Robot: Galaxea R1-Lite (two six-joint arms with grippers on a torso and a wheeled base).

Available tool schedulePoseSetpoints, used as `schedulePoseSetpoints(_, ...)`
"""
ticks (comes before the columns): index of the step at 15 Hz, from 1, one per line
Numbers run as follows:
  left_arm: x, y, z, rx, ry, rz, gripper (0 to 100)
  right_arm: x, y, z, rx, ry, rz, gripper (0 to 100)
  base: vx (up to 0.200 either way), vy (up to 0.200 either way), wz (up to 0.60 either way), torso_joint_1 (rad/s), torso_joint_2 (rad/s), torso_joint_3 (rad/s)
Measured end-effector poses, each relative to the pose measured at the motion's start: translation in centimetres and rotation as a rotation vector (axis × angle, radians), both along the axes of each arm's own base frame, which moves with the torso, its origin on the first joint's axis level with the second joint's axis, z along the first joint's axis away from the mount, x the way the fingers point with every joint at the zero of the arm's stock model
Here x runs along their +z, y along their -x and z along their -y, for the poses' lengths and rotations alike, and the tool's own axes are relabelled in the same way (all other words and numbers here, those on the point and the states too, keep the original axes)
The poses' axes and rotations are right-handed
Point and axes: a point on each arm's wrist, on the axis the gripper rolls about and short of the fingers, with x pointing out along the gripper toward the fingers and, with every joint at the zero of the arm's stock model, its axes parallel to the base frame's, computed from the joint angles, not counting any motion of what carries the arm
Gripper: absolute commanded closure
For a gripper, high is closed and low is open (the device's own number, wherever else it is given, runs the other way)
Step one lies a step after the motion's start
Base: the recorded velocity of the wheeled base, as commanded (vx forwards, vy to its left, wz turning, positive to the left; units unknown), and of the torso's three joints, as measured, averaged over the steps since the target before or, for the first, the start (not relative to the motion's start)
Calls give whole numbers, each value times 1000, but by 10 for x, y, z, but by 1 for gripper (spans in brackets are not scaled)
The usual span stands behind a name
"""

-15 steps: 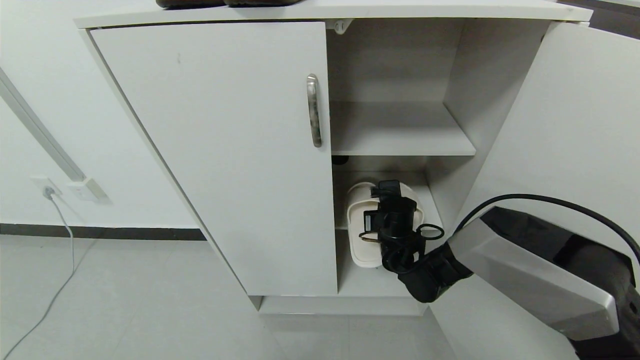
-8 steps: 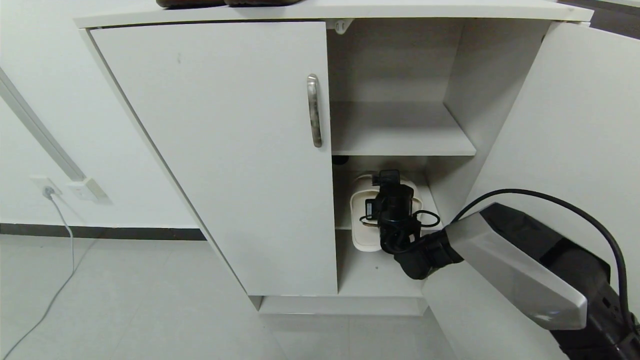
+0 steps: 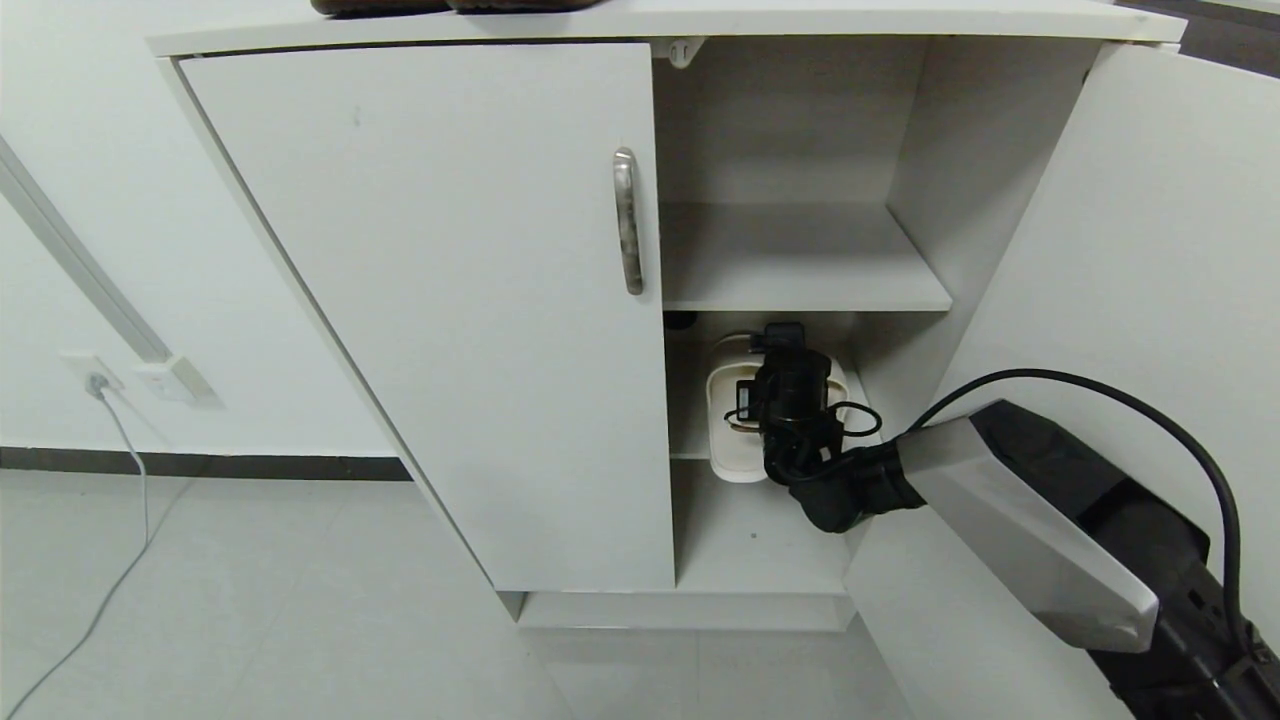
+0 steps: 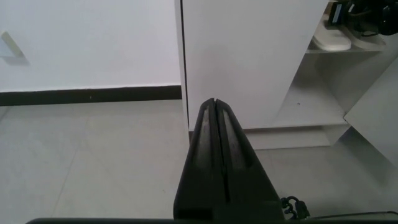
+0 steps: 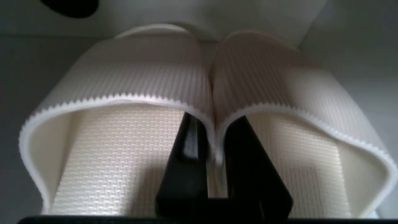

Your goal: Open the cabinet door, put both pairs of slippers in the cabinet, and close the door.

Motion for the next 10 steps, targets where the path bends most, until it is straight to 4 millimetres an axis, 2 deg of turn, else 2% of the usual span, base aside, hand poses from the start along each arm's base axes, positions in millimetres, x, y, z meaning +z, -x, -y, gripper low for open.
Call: schedulePoseSetpoints(10,0,0,0,0,0,0,100,-18,-9,-1,-7,8,-13,100,0,0,0,0,0,0)
